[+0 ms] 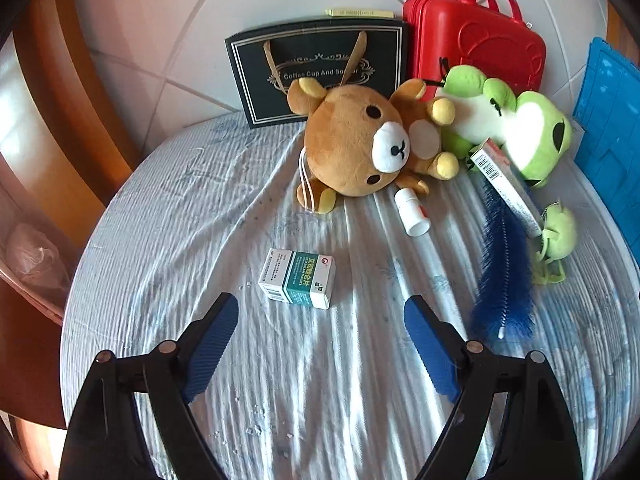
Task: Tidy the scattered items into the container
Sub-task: 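Move left tool to the teal-white medicine box while right tool returns to the bed, then grasp the teal-white box with left gripper while right gripper grasps green one-eyed plush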
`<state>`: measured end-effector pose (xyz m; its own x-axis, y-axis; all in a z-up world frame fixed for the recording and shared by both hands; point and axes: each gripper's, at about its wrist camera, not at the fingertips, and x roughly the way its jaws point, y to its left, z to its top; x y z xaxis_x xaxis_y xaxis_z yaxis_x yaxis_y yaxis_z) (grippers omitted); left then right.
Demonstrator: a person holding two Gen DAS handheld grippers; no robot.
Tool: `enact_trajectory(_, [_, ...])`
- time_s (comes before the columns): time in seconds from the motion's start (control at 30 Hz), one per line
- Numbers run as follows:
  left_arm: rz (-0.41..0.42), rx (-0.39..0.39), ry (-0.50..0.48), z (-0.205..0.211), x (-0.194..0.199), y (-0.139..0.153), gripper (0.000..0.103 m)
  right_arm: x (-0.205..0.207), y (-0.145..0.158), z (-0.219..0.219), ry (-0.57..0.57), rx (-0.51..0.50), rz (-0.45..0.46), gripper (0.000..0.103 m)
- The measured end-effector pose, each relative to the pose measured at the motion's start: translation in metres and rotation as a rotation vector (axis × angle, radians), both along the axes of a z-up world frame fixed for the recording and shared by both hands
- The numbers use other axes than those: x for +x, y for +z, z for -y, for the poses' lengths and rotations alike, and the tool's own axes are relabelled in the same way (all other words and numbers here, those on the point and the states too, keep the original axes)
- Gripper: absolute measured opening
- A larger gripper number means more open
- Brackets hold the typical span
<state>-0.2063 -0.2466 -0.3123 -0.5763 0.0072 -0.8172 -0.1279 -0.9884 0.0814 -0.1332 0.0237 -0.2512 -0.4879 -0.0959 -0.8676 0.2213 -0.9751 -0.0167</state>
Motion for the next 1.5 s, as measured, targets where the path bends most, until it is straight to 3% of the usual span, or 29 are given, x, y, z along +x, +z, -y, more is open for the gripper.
enact_trajectory(0.23, [0.031, 0.006, 0.002, 0.012, -0.029, -0.038, 0.085, -0.048, -0.027, -0.003, -0.031, 0.001, -0.001, 0.102])
enact_trajectory(0.47, [0.042, 0.005, 0.01, 0.014, -0.042, -0.051, 0.085, -0.09, -0.064, -0.002, -0.064, 0.013, 0.033, 0.102])
enact_trajectory(0.7, [0.061, 0.018, 0.013, 0.013, -0.055, -0.06, 0.085, -0.114, -0.087, 0.009, -0.028, 0.088, 0.086, 0.1])
enact_trajectory(0.83, [0.073, 0.017, 0.022, 0.013, -0.06, -0.066, 0.081, -0.122, -0.094, 0.011, -0.028, 0.074, 0.124, 0.081])
enact_trajectory(0.87, [0.081, 0.02, 0.023, 0.013, -0.061, -0.068, 0.076, -0.123, -0.095, 0.013, -0.022, 0.072, 0.133, 0.079])
enact_trajectory(0.93, [0.091, 0.026, 0.018, 0.012, -0.061, -0.069, 0.066, -0.124, -0.096, 0.017, -0.001, 0.078, 0.141, 0.065])
enact_trajectory(1.5, [0.076, 0.031, 0.05, 0.019, -0.037, -0.057, 0.063, -0.102, -0.077, 0.02, 0.01, 0.049, 0.146, 0.06])
